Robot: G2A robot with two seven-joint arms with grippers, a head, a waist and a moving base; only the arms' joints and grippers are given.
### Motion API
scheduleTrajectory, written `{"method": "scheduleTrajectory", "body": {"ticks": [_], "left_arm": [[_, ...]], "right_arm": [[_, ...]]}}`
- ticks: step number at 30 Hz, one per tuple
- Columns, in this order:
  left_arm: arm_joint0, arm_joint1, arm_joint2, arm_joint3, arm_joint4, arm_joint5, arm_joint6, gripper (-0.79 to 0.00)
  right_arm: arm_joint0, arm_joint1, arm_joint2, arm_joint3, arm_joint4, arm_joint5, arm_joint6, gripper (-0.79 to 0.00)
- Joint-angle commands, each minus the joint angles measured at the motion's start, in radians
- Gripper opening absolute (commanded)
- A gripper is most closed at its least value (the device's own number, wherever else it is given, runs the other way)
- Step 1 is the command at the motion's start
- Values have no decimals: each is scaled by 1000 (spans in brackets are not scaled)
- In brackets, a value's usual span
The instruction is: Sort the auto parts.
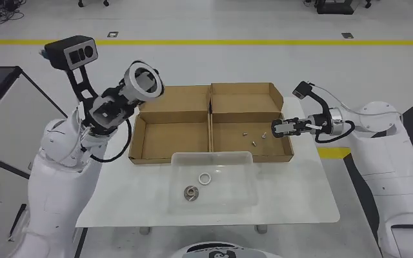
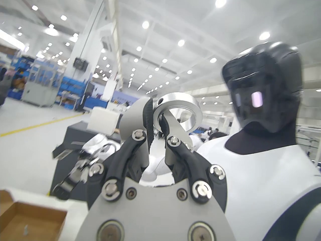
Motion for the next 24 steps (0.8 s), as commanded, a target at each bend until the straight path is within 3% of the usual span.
{"method": "scheduleTrajectory", "body": {"ticks": [1, 9, 17, 24], "left_arm": [[16, 2, 14, 15, 11, 22, -48, -785], [44, 10, -3, 73, 147, 61, -104, -785], [-34, 20, -6, 177, 434, 106, -154, -785], [-113, 22, 42, 242, 671, 119, -157, -785]], "right_arm": [[0, 0, 0, 0, 0, 0, 0, 0], [0, 0, 0, 0, 0, 0, 0, 0], [0, 0, 0, 0, 0, 0, 0, 0], [0, 0, 0, 0, 0, 0, 0, 0]]}}
